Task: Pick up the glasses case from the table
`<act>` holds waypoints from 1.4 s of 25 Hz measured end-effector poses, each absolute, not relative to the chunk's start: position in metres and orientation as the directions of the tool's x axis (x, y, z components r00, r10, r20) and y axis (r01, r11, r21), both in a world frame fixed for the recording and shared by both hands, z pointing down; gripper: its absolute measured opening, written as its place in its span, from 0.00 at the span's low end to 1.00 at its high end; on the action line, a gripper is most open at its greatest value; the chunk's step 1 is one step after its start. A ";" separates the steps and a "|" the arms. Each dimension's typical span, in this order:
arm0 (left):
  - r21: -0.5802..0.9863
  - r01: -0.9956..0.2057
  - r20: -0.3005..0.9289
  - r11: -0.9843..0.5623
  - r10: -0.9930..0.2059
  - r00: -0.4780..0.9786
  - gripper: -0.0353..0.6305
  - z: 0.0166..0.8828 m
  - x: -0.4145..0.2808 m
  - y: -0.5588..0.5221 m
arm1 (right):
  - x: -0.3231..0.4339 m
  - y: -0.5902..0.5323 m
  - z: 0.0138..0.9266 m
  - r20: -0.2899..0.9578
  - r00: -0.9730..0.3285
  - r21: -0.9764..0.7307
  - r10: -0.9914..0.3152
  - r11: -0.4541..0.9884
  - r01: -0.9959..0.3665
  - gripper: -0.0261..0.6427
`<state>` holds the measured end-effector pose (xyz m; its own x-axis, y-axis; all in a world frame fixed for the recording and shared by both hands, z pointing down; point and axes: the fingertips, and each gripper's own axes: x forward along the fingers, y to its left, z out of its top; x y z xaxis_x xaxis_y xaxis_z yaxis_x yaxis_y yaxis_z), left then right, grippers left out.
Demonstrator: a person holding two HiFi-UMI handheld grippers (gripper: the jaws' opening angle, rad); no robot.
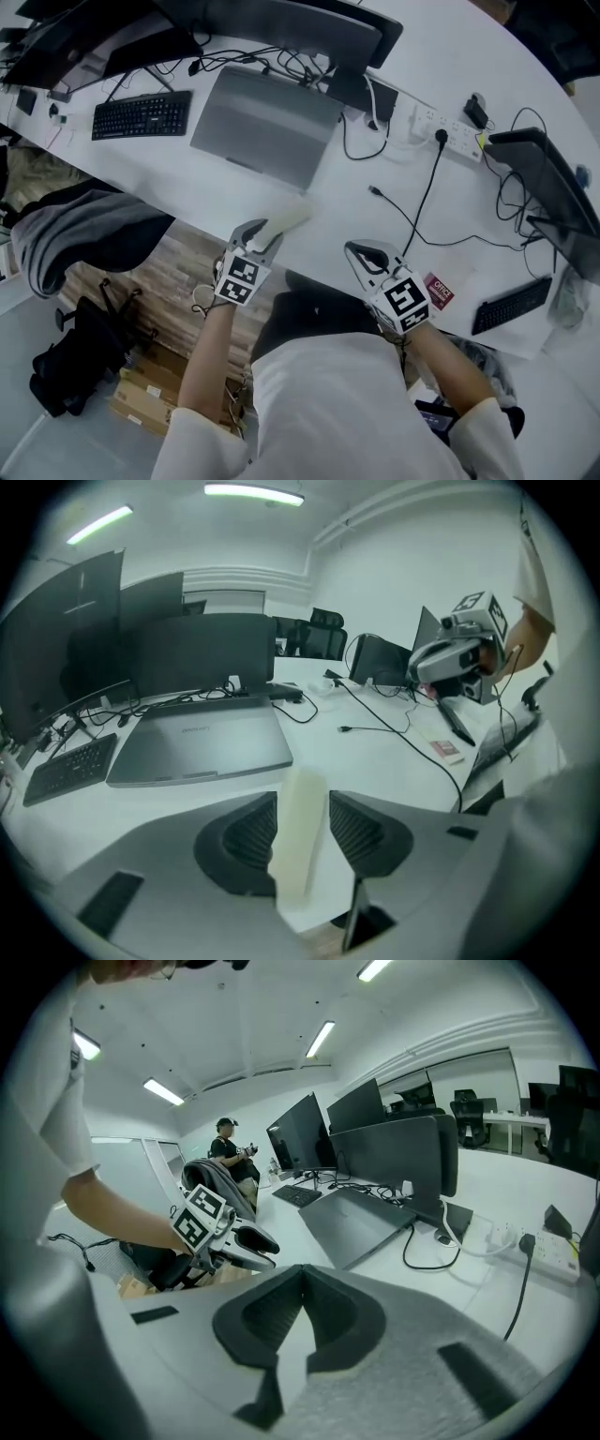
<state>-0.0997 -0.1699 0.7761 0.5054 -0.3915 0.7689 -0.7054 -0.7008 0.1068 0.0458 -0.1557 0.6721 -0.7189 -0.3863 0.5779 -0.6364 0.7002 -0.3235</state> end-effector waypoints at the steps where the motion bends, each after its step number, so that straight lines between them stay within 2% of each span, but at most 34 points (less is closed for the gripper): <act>1: 0.099 -0.695 0.781 -0.712 -0.377 0.498 0.30 0.782 -0.099 -0.170 | 0.045 -0.156 0.675 0.579 -0.719 -0.328 -0.385 0.697 -0.638 0.04; 23: 0.087 -0.537 0.906 -0.839 -0.158 0.394 0.54 0.879 -0.102 -0.161 | 0.025 -0.151 0.710 0.603 -0.697 -0.390 -0.387 0.619 -0.682 0.04; 27: 0.067 -0.528 0.899 -0.847 -0.178 0.400 0.54 0.878 -0.100 -0.164 | 0.027 -0.152 0.715 0.609 -0.691 -0.387 -0.390 0.615 -0.688 0.04; 29: 0.059 -0.523 0.895 -0.850 -0.187 0.404 0.50 0.878 -0.098 -0.163 | 0.027 -0.152 0.716 0.610 -0.690 -0.388 -0.390 0.612 -0.689 0.04; 35: 0.076 -0.553 0.886 -0.830 -0.198 0.419 0.47 0.874 -0.100 -0.164 | 0.021 -0.149 0.712 0.610 -0.689 -0.377 -0.392 0.621 -0.687 0.04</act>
